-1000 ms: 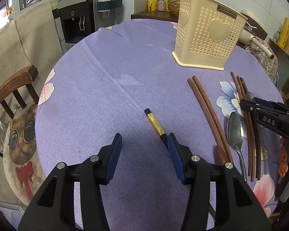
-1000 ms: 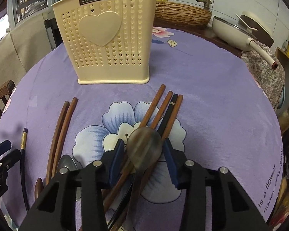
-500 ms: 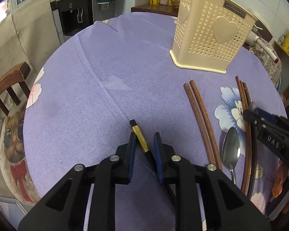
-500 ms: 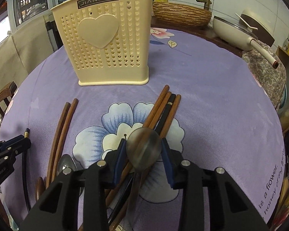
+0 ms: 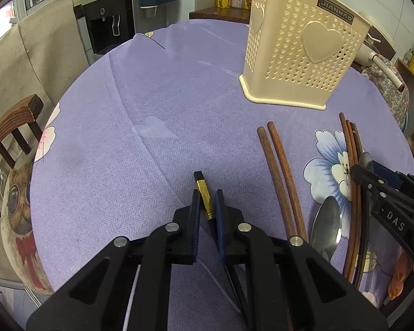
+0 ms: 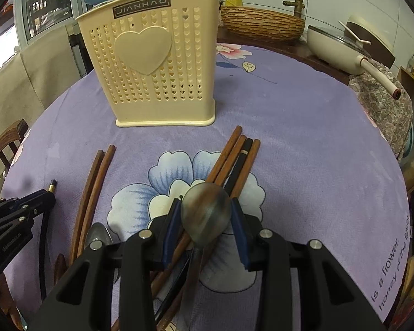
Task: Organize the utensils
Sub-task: 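Lift both held utensils and drop them into the cream caddy, opening both grippers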
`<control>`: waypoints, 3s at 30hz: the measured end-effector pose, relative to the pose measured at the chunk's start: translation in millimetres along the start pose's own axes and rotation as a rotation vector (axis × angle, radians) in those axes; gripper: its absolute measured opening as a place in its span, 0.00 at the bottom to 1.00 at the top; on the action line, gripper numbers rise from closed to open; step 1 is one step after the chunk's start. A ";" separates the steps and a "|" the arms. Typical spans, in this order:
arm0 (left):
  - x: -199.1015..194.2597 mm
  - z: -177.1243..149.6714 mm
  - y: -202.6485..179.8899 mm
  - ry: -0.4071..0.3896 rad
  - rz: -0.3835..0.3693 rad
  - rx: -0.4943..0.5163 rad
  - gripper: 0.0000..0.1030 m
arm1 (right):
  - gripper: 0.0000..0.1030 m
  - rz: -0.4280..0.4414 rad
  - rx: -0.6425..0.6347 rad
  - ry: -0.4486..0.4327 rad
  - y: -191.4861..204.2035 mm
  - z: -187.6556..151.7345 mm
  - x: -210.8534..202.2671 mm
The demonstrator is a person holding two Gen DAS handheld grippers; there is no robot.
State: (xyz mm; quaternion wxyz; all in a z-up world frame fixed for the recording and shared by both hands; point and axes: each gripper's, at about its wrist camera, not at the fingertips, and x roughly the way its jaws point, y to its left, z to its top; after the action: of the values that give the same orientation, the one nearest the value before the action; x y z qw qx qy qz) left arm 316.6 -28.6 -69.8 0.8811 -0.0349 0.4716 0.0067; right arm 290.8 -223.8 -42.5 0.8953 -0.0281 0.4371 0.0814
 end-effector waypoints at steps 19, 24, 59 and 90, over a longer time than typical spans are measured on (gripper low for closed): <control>-117.2 63.3 -4.7 -0.320 -0.141 0.036 0.07 | 0.34 0.154 -0.003 -0.142 -19.6 36.9 -81.2; -135.6 65.8 0.5 -0.371 -0.132 0.049 0.07 | 0.34 0.171 -0.019 -0.170 -20.8 41.5 -97.4; -272.6 253.3 -14.0 -0.606 -0.248 0.014 0.07 | 0.34 0.158 -0.013 -0.507 -6.0 227.0 -175.5; -115.6 198.5 -35.1 -0.505 -0.221 -0.004 0.07 | 0.38 0.027 -0.022 -0.366 3.6 161.2 -20.4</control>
State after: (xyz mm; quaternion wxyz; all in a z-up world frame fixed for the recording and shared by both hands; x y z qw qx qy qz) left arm 418.9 -47.7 138.0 0.9661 -0.0849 0.2302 -0.0800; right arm 403.3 -203.2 73.0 0.9584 -0.0167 0.2661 0.1017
